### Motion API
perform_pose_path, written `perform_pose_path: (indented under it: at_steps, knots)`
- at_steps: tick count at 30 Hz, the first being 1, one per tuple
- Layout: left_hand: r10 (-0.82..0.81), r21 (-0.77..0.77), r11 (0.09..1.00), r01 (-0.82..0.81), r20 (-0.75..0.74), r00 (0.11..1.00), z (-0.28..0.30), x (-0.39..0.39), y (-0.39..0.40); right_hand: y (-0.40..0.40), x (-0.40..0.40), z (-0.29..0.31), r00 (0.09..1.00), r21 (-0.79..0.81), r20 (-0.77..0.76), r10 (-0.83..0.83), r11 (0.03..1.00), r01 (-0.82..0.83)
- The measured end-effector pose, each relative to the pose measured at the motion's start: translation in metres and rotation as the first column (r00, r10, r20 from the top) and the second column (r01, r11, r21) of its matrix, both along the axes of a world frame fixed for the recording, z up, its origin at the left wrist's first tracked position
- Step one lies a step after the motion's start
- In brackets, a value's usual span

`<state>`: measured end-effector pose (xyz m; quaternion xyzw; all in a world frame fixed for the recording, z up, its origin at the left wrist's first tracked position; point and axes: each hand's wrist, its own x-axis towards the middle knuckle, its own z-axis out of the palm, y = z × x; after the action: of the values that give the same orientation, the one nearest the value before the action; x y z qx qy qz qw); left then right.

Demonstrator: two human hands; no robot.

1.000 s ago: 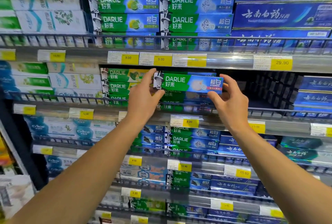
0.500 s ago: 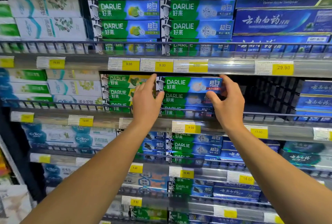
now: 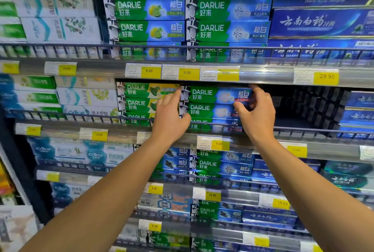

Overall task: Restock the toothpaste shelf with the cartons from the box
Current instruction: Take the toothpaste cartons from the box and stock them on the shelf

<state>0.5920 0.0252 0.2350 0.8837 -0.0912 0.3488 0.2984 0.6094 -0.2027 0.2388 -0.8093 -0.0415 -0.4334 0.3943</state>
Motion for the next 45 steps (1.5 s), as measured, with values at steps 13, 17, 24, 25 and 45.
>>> perform_pose_path:
  at_steps: [13,17,24,25,45]
  knots:
    - [-0.022,-0.009,1.0,0.022,-0.021,1.0,-0.006,-0.001,0.001,-0.004,-0.007,-0.001,0.998,0.128,-0.009,0.066,0.99,-0.064]
    - [-0.021,-0.018,1.0,0.02,-0.035,0.999,-0.004,0.0,0.001,-0.004,-0.005,0.002,0.996,0.13,-0.039,0.08,0.989,-0.075]
    - [-0.011,-0.009,1.0,0.011,-0.035,0.999,-0.005,-0.003,0.003,-0.006,-0.006,0.001,0.997,0.123,-0.049,0.066,0.991,-0.059]
    - [-0.013,-0.014,1.0,0.012,-0.034,0.999,-0.006,-0.004,0.003,-0.006,-0.007,0.002,0.996,0.124,-0.052,0.072,0.99,-0.065]
    - [-0.339,-0.305,0.929,0.208,-0.482,0.808,-0.19,-0.131,-0.06,-0.031,-0.167,-0.206,0.845,-0.075,-0.526,0.096,0.985,-0.158]
